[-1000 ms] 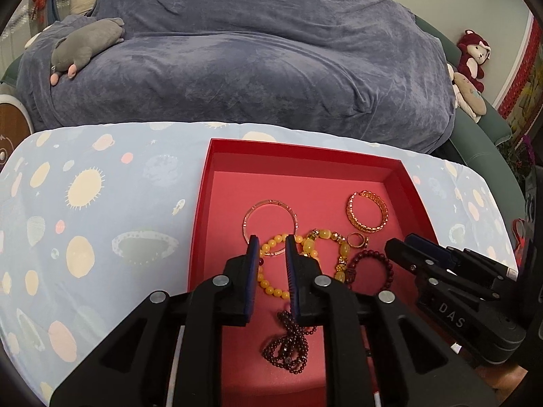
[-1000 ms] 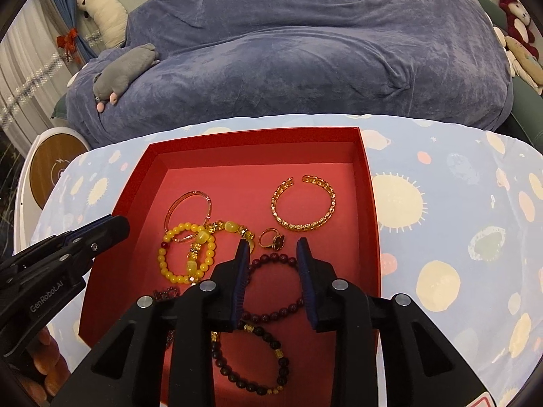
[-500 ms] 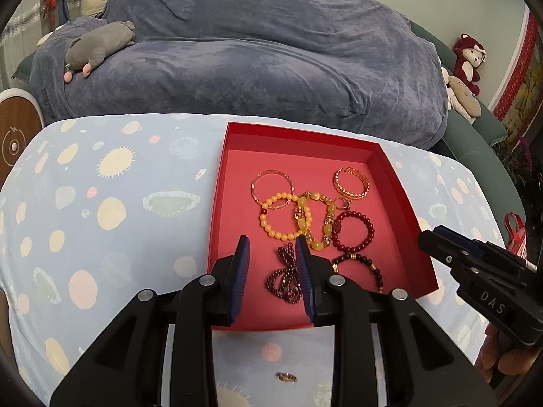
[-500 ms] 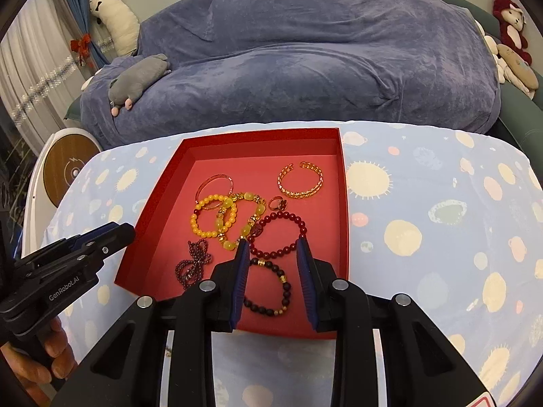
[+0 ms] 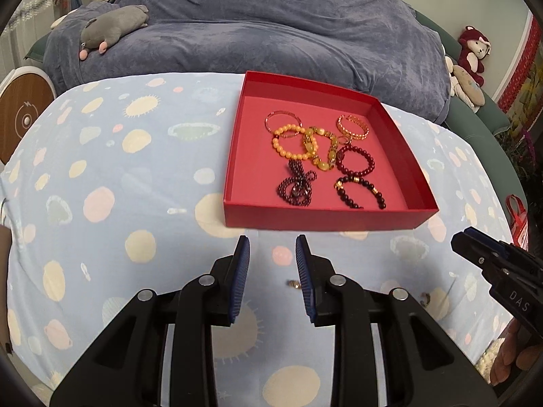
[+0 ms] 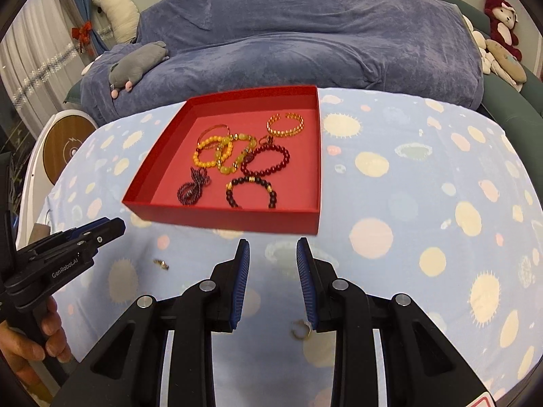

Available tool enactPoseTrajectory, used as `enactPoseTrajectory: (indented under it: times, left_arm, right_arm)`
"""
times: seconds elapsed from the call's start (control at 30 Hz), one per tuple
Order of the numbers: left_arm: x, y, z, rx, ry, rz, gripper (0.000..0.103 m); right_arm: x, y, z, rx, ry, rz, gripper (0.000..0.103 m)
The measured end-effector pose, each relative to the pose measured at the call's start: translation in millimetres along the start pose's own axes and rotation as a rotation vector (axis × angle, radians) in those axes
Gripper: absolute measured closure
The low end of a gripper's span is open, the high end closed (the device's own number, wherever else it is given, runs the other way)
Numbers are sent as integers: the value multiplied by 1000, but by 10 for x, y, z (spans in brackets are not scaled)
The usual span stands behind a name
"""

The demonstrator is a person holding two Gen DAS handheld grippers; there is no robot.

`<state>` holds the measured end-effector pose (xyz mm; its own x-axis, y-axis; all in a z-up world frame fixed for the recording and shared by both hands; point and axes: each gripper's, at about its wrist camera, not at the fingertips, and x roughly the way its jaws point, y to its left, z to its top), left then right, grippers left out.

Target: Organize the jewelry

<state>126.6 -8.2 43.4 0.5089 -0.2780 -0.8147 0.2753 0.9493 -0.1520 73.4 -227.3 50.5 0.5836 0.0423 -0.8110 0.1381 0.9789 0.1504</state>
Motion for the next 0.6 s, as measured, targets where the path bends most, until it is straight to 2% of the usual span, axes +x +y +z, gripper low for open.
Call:
enactPoseTrajectory:
  times: [0.03, 0.3, 0.53, 0.6]
  left_arm:
    - [3, -4, -57, -2, 5, 2, 68]
    - [79, -49, -401, -10, 37, 9, 68]
    - [141, -60, -507, -9, 45, 16, 58]
    - [146, -59, -518, -12, 45, 12, 58]
  right_arm:
    - [9, -16, -91, 7, 13, 0, 75]
    - [182, -96, -620, 32, 90, -32, 75]
    - [300, -129, -676, 44, 99, -48, 75]
    - [322, -147, -671, 43, 99, -58, 75]
